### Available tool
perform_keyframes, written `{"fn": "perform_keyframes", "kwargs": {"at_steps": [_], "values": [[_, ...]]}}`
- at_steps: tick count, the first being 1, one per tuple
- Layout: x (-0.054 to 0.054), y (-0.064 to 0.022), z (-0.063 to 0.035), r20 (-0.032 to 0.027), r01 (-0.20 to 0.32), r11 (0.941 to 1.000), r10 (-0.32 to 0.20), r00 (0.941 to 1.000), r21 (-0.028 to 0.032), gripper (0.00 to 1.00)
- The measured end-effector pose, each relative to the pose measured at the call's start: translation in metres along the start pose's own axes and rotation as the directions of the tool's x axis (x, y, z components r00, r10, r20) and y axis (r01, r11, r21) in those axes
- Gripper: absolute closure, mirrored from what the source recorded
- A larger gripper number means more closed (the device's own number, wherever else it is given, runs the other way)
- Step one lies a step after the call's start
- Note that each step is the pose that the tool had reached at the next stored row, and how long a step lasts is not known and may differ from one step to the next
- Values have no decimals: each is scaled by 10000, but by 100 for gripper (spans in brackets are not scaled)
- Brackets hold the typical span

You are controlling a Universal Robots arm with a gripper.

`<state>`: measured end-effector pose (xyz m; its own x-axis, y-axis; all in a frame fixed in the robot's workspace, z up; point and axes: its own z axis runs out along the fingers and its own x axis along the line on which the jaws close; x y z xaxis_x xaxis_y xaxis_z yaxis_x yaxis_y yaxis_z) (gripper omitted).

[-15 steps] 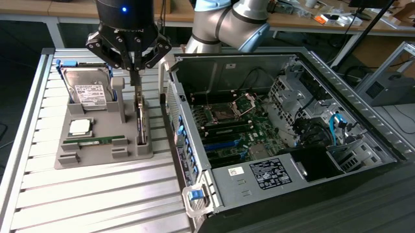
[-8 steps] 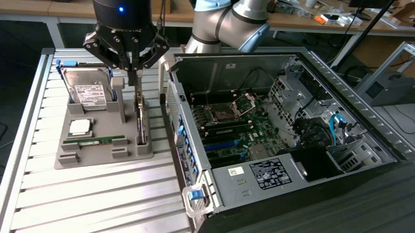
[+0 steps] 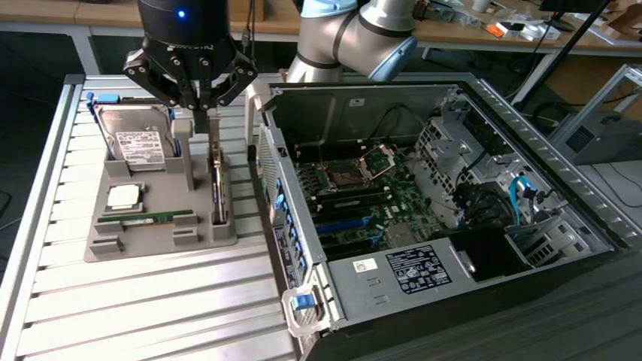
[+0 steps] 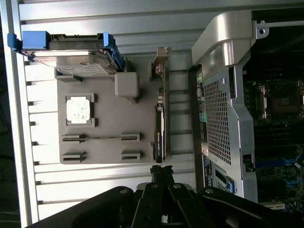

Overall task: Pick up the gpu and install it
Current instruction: 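Reach for the gpu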

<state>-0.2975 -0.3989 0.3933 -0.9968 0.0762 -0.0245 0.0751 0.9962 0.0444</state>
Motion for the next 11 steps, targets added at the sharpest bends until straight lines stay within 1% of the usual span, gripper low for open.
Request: {"fn": "perform_keyframes", "kwargs": {"at_steps": [11], "values": [[68,-5,-2,0,0,10000,0,10000,0,89]]}}
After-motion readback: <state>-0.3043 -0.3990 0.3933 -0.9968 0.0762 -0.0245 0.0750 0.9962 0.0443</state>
